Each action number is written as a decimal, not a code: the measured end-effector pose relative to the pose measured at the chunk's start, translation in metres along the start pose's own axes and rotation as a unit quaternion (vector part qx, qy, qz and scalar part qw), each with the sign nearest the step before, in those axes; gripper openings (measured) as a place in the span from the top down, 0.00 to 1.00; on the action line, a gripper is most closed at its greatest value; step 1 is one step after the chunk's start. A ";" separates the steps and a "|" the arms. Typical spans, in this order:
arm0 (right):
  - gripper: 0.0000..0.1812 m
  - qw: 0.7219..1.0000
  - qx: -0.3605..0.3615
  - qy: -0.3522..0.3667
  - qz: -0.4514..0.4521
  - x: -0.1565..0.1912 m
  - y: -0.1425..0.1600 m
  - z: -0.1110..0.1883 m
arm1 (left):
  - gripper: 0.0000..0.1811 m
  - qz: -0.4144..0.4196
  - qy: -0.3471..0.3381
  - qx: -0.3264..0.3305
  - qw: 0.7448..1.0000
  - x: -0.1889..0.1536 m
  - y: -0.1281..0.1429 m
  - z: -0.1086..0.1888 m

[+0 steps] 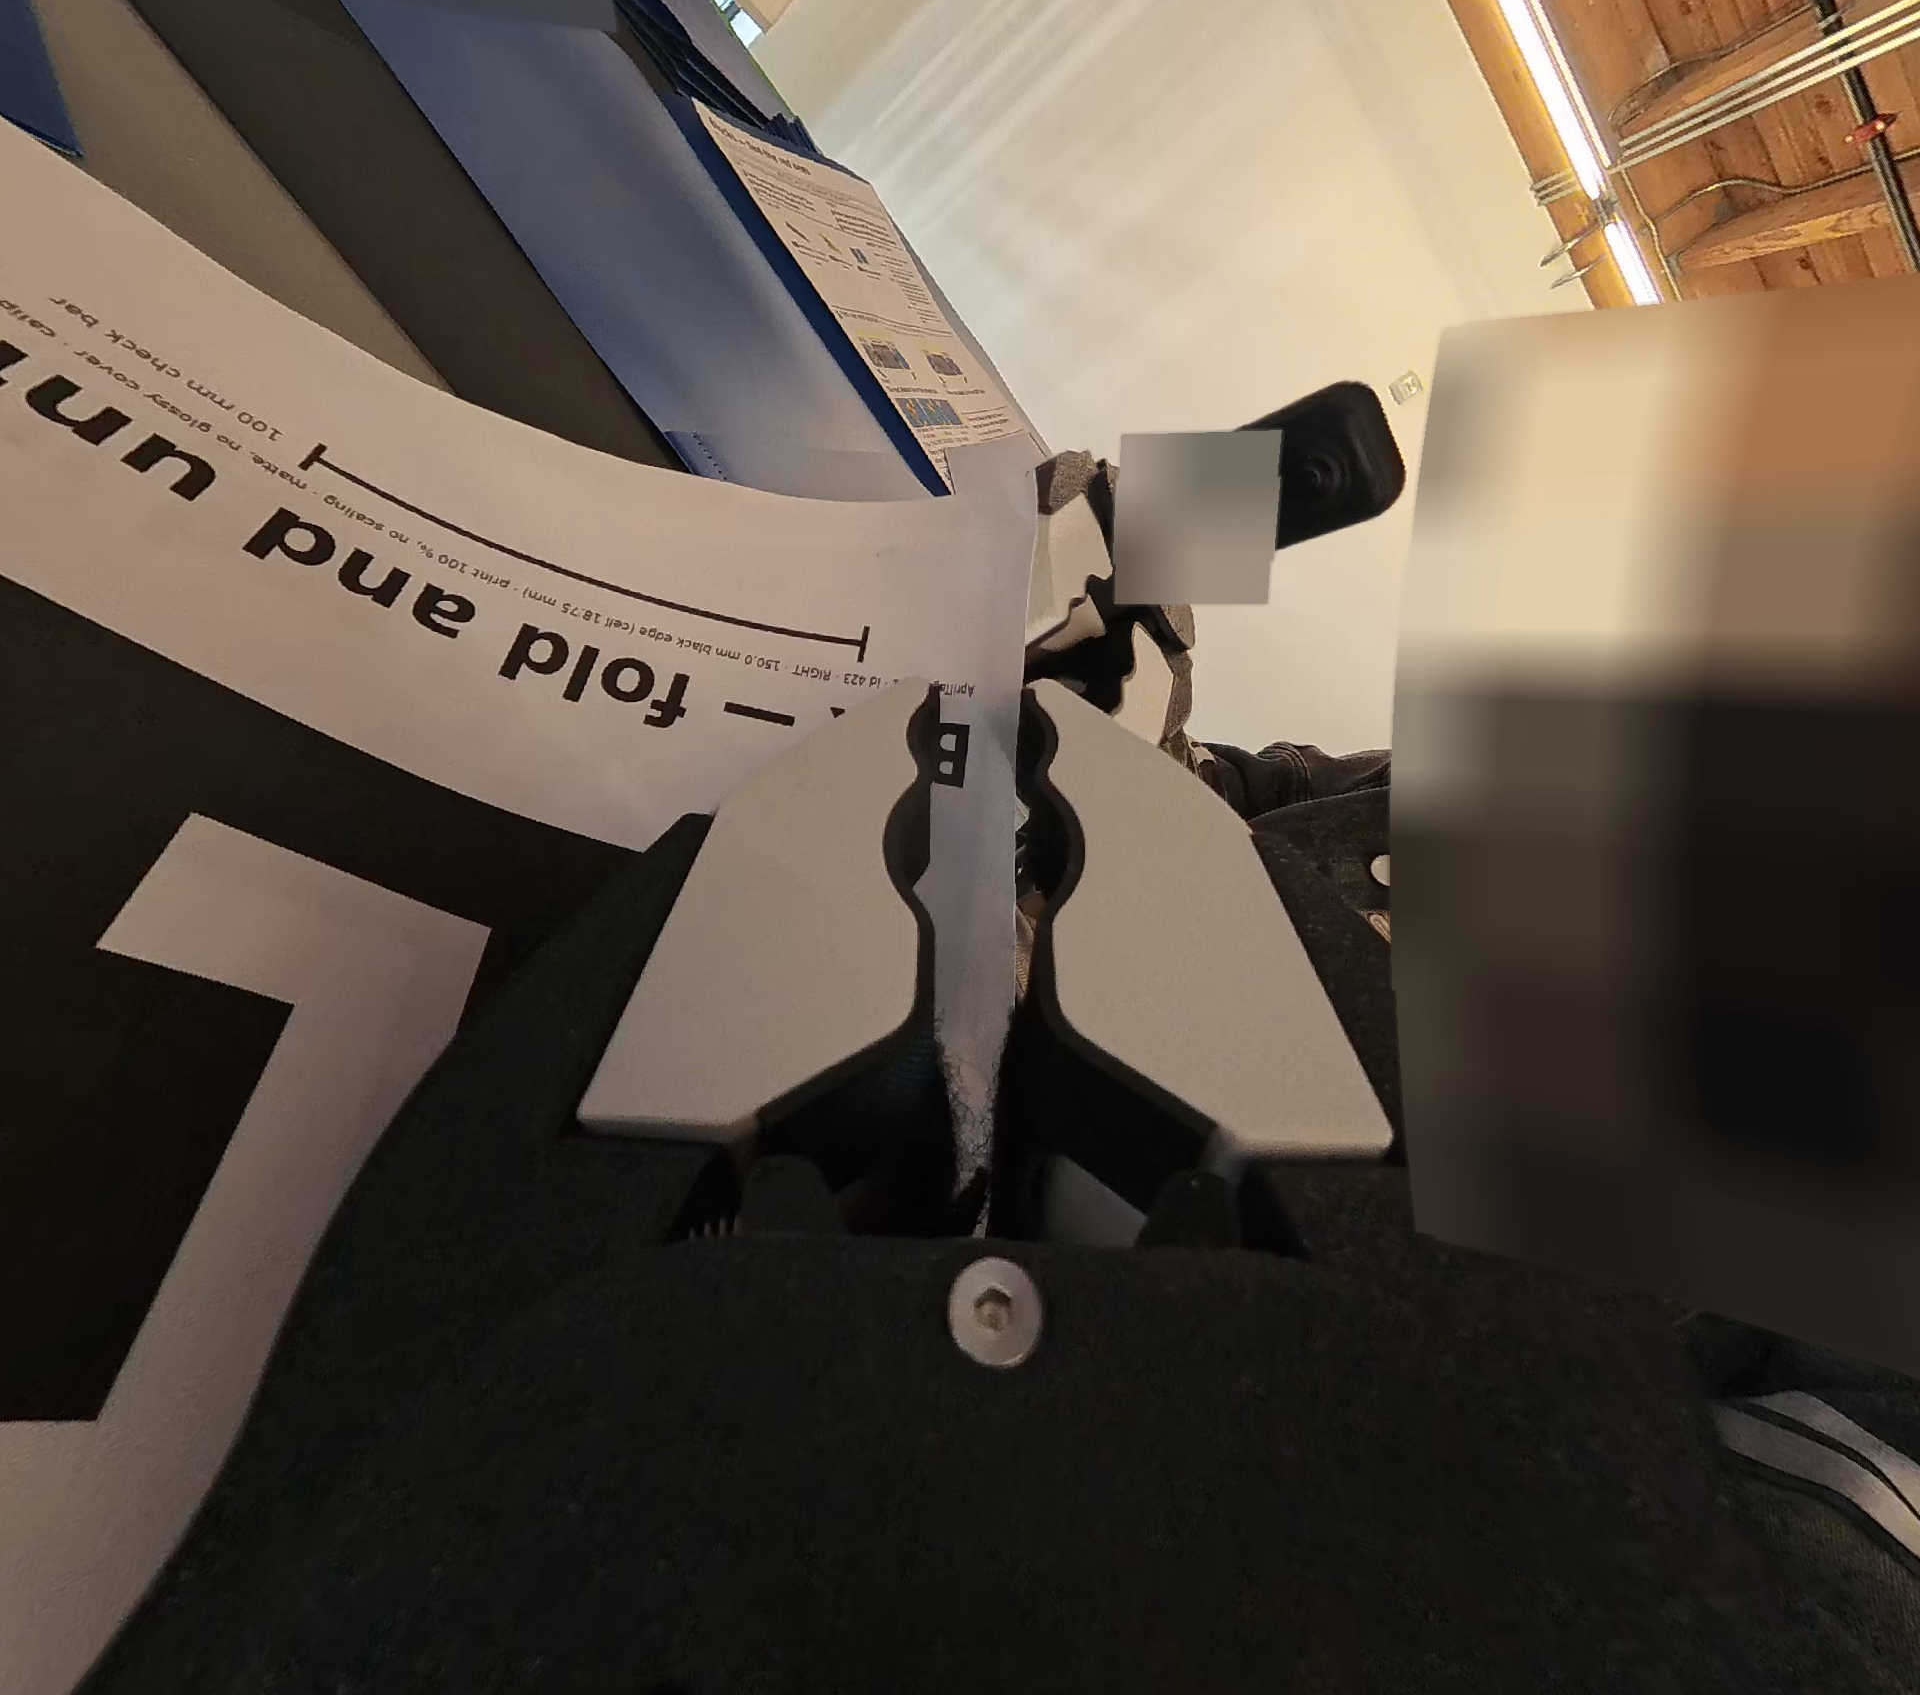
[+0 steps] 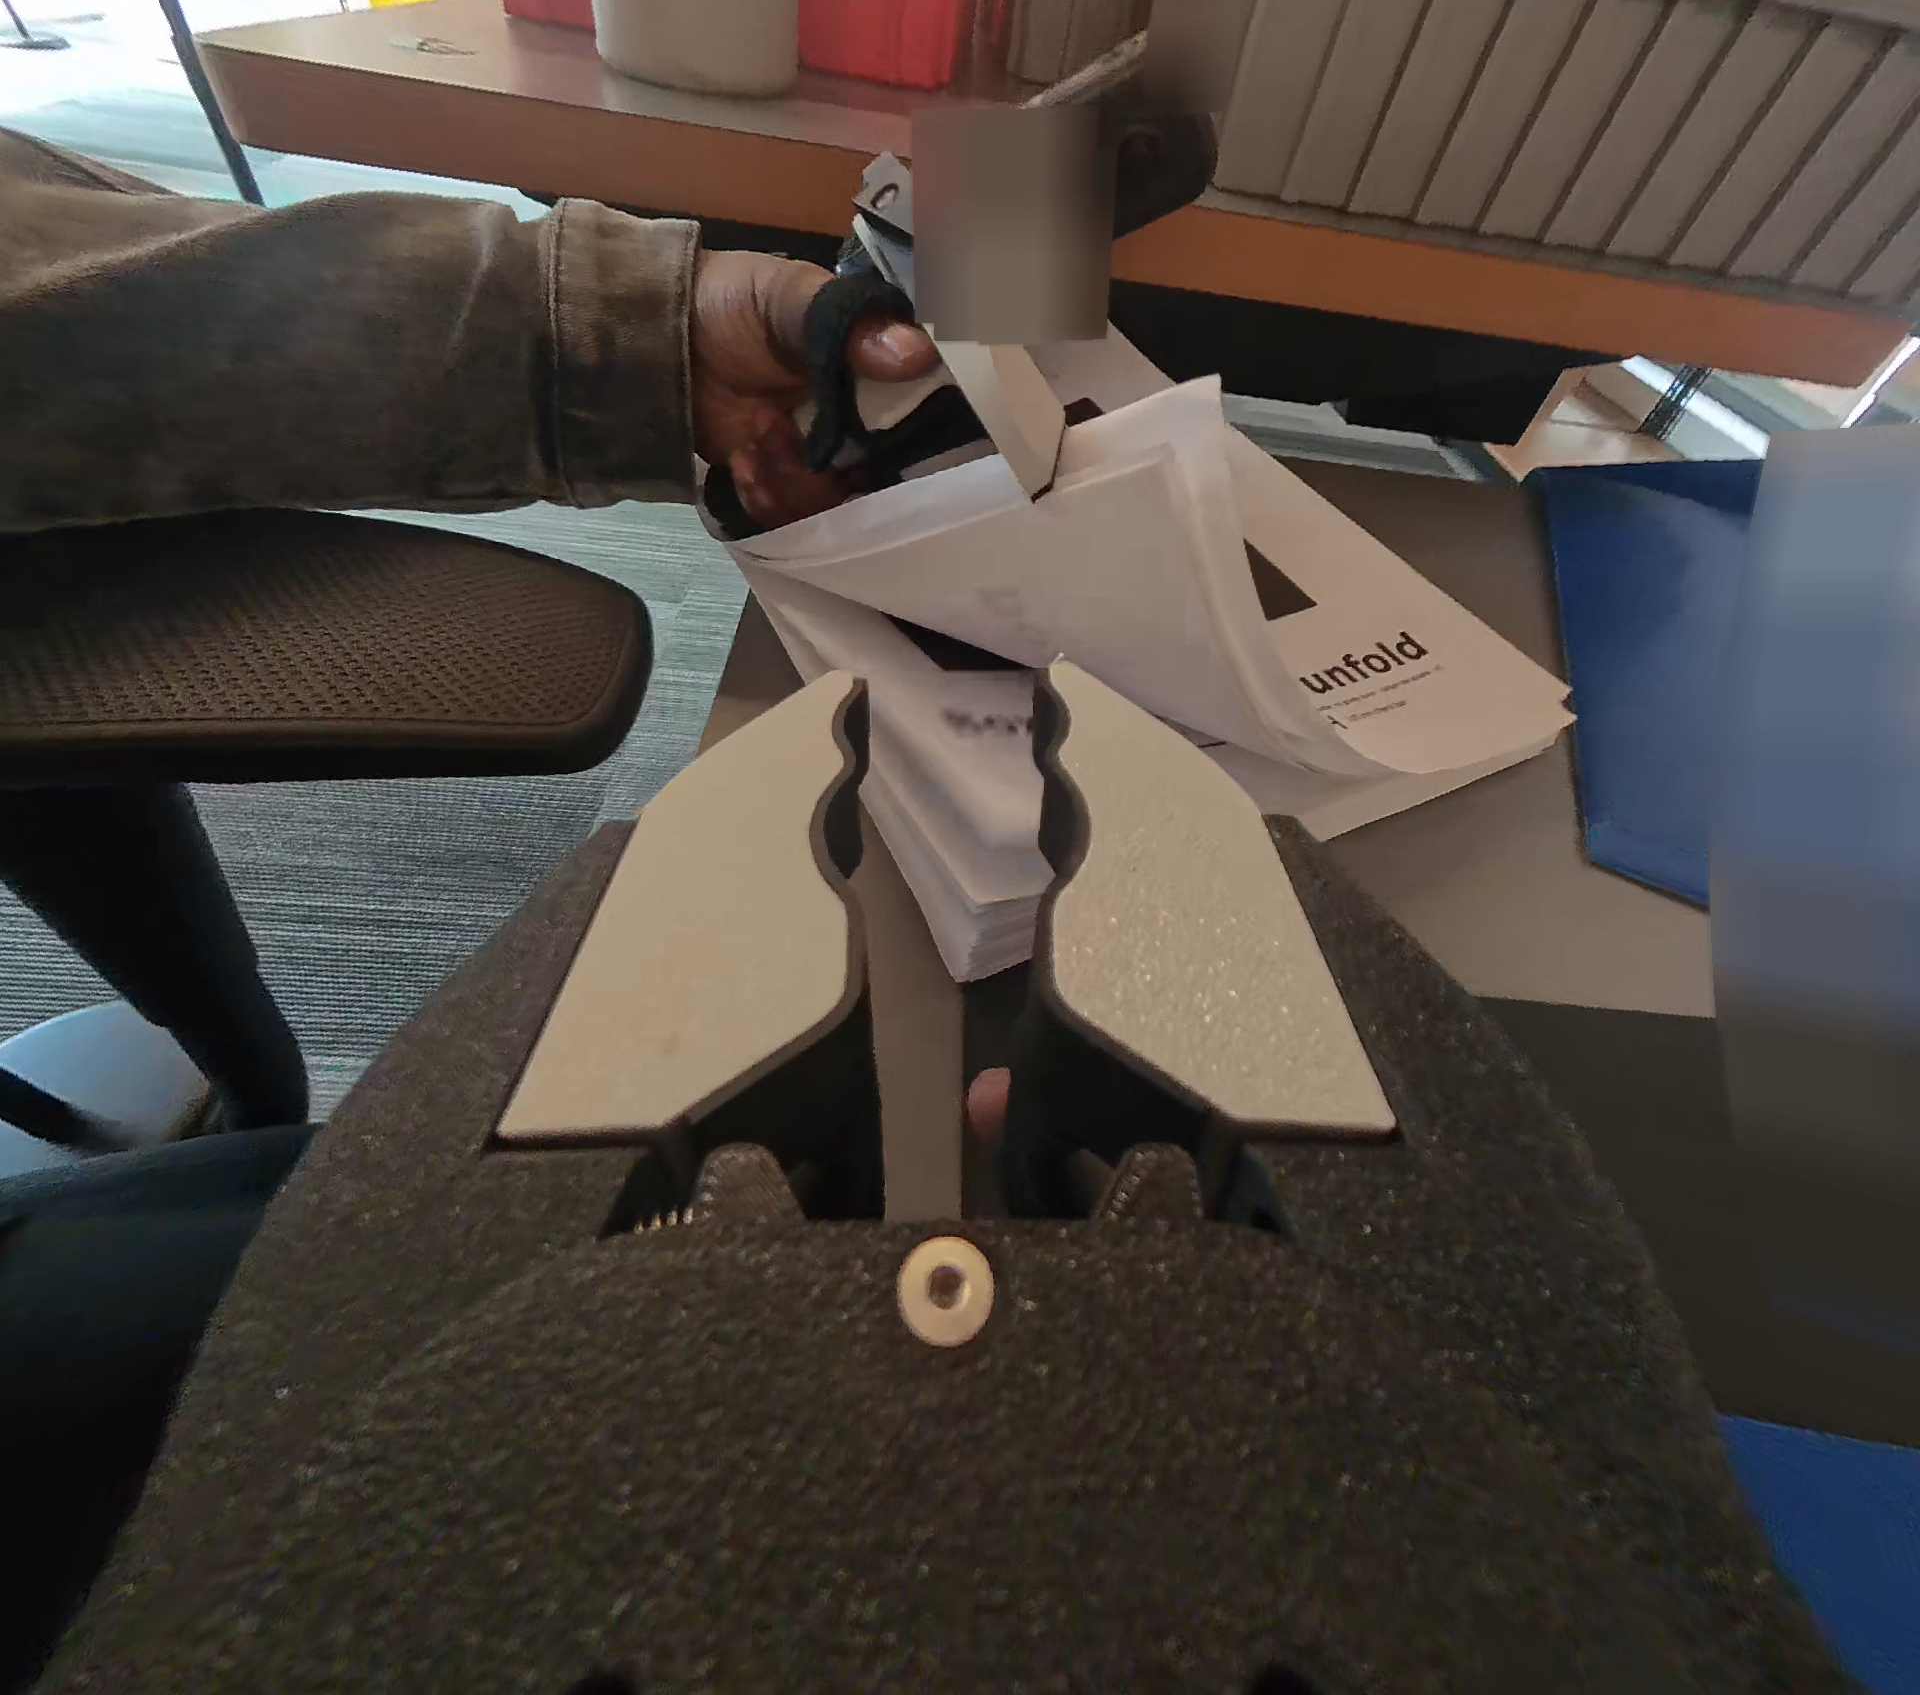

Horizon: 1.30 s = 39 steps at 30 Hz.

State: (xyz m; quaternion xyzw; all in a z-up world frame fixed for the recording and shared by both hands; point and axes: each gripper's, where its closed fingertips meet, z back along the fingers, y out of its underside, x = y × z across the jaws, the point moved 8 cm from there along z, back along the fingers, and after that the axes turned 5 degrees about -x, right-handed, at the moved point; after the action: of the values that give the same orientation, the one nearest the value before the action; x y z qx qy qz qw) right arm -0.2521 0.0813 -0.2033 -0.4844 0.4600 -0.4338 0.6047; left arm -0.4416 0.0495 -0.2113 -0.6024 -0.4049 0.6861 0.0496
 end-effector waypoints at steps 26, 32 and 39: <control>0.83 0.999 0.015 -0.003 -0.045 -0.005 0.002 -0.005 | 0.94 0.000 -0.002 -0.001 1.000 0.001 0.000 0.000; 0.88 1.000 -0.002 -0.004 -0.028 -0.002 0.001 0.000 | 0.94 0.000 -0.003 -0.002 1.000 0.001 0.000 0.001; 0.89 1.000 0.005 -0.002 -0.021 -0.002 0.001 -0.001 | 0.94 0.000 -0.001 -0.002 1.000 0.001 0.000 0.001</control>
State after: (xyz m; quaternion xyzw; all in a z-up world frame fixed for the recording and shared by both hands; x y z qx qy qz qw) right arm -0.2532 0.0834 -0.2045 -0.4917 0.4459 -0.4481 0.5988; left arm -0.4424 0.0494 -0.2124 -0.6017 -0.4061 0.6861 0.0479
